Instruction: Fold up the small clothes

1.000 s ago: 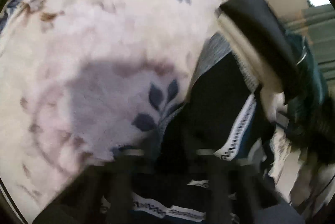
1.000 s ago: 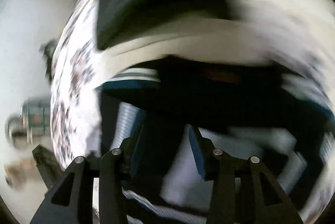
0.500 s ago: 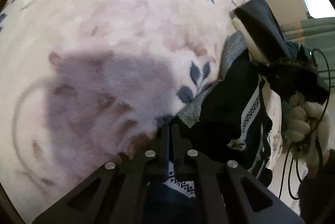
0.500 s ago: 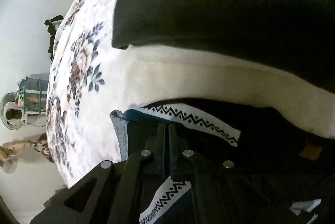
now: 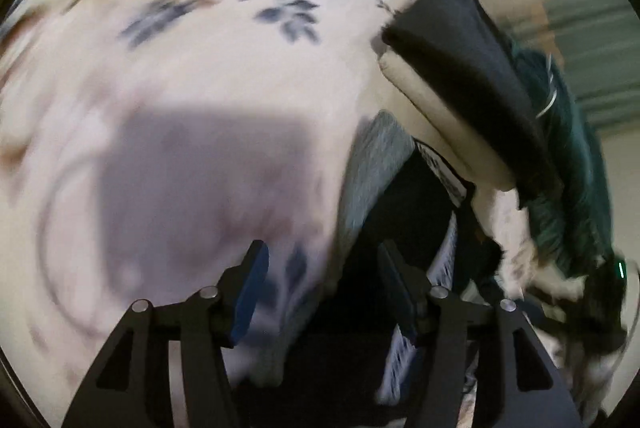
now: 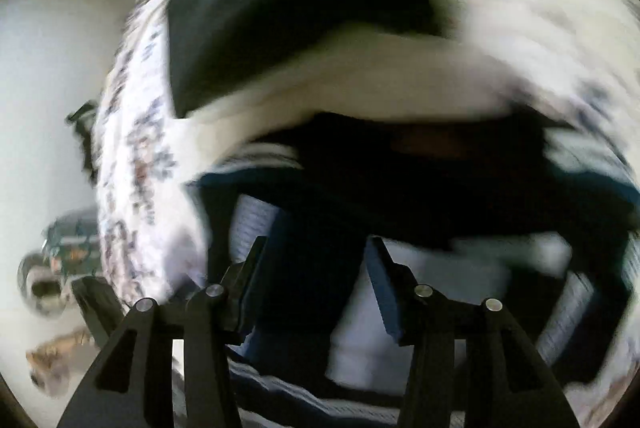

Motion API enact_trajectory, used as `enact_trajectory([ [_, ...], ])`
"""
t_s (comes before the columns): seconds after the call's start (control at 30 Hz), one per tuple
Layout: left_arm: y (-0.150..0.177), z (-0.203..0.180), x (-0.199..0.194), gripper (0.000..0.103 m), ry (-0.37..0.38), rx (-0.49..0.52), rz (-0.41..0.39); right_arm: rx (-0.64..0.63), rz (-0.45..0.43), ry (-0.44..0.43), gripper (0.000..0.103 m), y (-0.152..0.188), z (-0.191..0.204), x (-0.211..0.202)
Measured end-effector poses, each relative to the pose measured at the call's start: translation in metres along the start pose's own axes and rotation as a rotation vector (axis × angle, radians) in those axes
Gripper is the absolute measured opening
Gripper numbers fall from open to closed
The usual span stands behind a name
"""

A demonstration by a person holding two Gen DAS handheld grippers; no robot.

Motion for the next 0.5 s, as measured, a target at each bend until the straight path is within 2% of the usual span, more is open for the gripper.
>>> enact_trajectory([
  [0.13,-0.031,-0.016,0.029,0.054,-0.056,0.133,0.058,0.17,-0.049,0.072,0.051,0.045,-0.079,-0.033],
  [0.23,-0.036,-0.036,0.018,0.054,-0.072,0.242,0.027,0.334,-0.099,0.09,0.051,0.082,-0.136,-0.062],
  [0.3,-0.029,-0.055,-0.004,0.054,-0.088,0.321,-0.035,0.428,-0.119,0.089,0.051,0.101,-0.17,-0.08],
  [0.4,-0.011,-0.071,-0.032,0.055,-0.141,0.375,-0.093,0.553,-0.123,0.052,0.051,0.131,-0.215,-0.101],
  [0.5,0.02,-0.083,-0.06,0.055,-0.211,0.408,-0.142,0.582,-0.104,0.032,0.051,0.155,-0.245,-0.12],
])
Point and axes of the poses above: each gripper's, at about its wrist camera, not at the fingertips, and x roughly the way its jaws point, z to its left, y to its underside, the point moved 3 cm from there along x, roughly the way its jaws point, and after that the axes turned 4 degrees about y, right-handed, at the moved point
